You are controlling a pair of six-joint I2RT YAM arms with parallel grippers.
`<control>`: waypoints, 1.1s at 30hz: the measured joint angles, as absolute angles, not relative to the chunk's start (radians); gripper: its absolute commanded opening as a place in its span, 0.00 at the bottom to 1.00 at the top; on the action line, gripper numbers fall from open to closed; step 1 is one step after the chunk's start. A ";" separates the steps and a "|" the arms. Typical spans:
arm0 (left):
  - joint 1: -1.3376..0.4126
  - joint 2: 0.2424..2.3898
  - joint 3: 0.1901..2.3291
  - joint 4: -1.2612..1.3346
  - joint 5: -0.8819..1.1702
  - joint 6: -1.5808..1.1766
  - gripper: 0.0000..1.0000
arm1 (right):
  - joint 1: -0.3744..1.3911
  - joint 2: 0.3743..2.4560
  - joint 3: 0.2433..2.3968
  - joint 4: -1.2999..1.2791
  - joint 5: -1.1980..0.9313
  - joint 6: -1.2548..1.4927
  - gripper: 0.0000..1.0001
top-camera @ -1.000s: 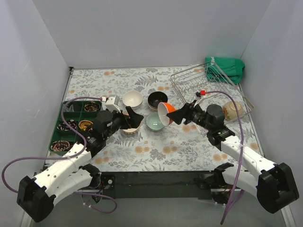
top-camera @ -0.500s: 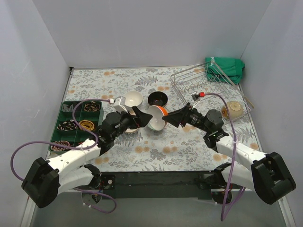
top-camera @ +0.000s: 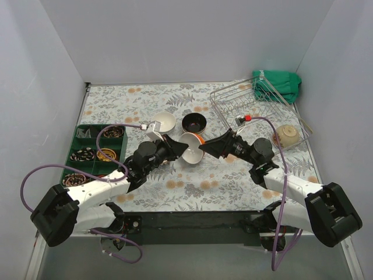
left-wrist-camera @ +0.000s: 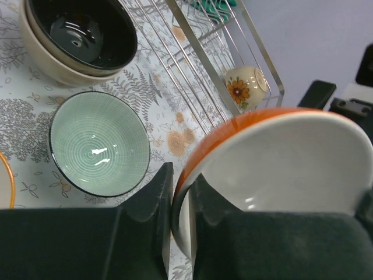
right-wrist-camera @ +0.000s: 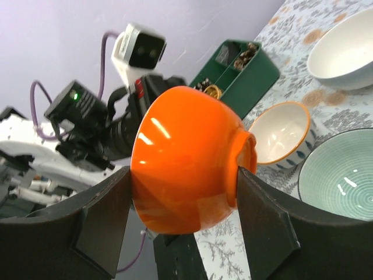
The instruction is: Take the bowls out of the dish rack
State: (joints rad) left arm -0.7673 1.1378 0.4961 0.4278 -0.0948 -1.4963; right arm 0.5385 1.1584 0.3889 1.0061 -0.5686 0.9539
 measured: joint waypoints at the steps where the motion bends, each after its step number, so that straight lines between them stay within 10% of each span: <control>1: -0.768 1.132 0.493 0.425 -0.088 -1.494 0.00 | 0.535 1.157 0.387 1.007 -0.553 0.966 0.53; 10: -0.778 1.043 0.500 0.261 -0.155 -1.453 0.00 | 0.543 1.090 0.384 0.888 -0.496 0.870 0.85; 33: -0.759 1.071 0.780 -0.425 -0.421 -1.299 0.00 | 0.543 0.848 0.464 0.316 -0.167 0.425 0.88</control>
State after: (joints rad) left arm -0.7589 1.0714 0.7799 -0.4248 -0.4213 -1.2991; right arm 0.5434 0.8478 0.4641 0.3161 -0.1673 0.4248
